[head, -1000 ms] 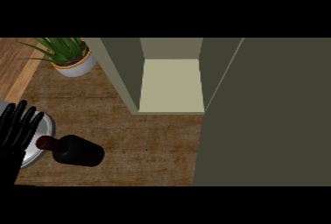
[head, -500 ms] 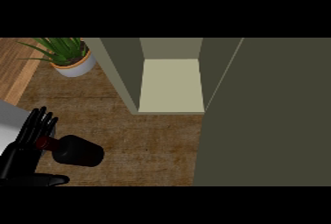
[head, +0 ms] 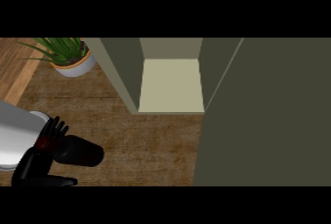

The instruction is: Pick up the wine, place it into the cabinet and close the cabinet

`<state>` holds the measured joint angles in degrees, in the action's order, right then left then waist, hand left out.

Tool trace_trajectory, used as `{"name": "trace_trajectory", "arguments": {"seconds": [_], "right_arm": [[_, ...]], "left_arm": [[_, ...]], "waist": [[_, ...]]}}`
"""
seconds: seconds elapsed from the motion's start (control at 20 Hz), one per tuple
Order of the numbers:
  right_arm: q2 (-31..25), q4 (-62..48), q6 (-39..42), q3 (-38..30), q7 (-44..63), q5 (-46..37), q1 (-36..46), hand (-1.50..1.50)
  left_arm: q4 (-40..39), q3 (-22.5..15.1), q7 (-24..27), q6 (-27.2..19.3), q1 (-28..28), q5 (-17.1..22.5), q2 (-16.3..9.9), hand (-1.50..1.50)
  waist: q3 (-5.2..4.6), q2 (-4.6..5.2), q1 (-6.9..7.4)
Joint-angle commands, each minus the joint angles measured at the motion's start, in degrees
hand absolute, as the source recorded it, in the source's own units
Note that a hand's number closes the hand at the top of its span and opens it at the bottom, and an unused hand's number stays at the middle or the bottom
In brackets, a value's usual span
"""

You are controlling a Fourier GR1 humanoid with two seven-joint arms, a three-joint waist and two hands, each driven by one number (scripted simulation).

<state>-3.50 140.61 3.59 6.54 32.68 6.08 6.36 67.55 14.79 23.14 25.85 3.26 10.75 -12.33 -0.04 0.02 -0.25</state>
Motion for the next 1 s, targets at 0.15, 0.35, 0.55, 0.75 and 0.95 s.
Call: {"name": "trace_trajectory", "arguments": {"seconds": [0.15,0.35,0.55,0.75,0.95], "right_arm": [[-1.25,5.7,0.98,-4.01,3.43,6.96,-0.67,-1.5],[-0.65,5.54,-0.89,-1.61,7.35,4.55,3.11,-1.5],[0.66,5.44,0.75,0.99,3.04,1.78,-3.07,-1.5],[0.57,4.47,2.65,0.5,-0.46,3.43,-5.23,-1.5],[-0.28,2.58,1.0,-3.4,2.69,4.13,0.67,-1.5]], "left_arm": [[-10.33,0.26,5.55,3.07,-3.39,-2.01,-1.94,-1.5],[-24.0,-1.04,16.63,2.52,-7.28,-7.34,-0.6,-1.5],[-28.97,0.95,14.07,4.67,-11.77,-3.21,-0.3,-1.5],[-30.62,-1.45,18.62,5.67,-10.67,-5.02,1.6,-1.5],[-37.82,-1.17,22.84,5.69,-14.83,-5.84,1.31,-1.5]], "waist": [[0.03,-0.04,0.04],[-0.05,0.03,-0.22],[-0.01,0.02,-0.35],[0.02,0.01,-0.25],[-0.04,0.1,-0.3]]}}
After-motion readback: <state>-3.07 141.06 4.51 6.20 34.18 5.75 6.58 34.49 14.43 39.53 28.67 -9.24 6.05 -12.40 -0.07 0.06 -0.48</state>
